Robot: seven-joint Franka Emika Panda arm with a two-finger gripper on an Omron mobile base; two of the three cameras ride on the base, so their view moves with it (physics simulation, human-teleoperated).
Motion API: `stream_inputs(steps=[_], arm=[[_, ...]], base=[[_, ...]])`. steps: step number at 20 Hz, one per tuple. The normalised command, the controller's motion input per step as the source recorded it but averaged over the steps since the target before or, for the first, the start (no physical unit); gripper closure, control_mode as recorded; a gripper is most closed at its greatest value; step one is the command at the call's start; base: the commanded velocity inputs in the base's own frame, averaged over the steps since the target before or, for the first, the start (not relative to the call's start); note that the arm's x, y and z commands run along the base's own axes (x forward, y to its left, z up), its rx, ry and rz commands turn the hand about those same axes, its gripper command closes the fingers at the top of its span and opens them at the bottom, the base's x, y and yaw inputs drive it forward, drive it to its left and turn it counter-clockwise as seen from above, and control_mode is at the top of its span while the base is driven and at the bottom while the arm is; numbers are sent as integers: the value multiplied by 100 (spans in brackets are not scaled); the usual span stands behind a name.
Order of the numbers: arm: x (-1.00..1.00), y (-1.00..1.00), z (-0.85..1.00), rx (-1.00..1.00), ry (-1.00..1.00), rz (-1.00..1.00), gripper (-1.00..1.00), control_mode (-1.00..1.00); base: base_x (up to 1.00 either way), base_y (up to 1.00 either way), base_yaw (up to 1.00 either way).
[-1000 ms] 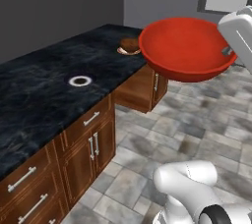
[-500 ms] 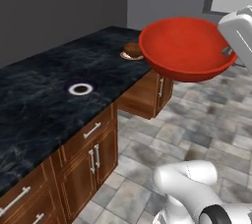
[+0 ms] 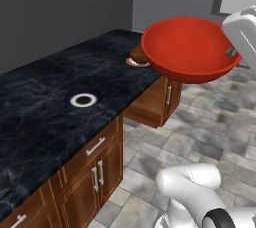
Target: Move the bowls from the cabinet to the plates on the dining table.
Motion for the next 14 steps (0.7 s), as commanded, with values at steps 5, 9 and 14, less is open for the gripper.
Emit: stream_inputs(steps=[5, 9, 14], arm=[[0, 0, 0, 0, 0, 0, 100, 100], [0, 0, 0, 0, 0, 0, 100, 100], [0, 0, 0, 0, 0, 0, 100, 100]], base=[[62, 9, 1], [62, 13, 1], [62, 13, 1]])
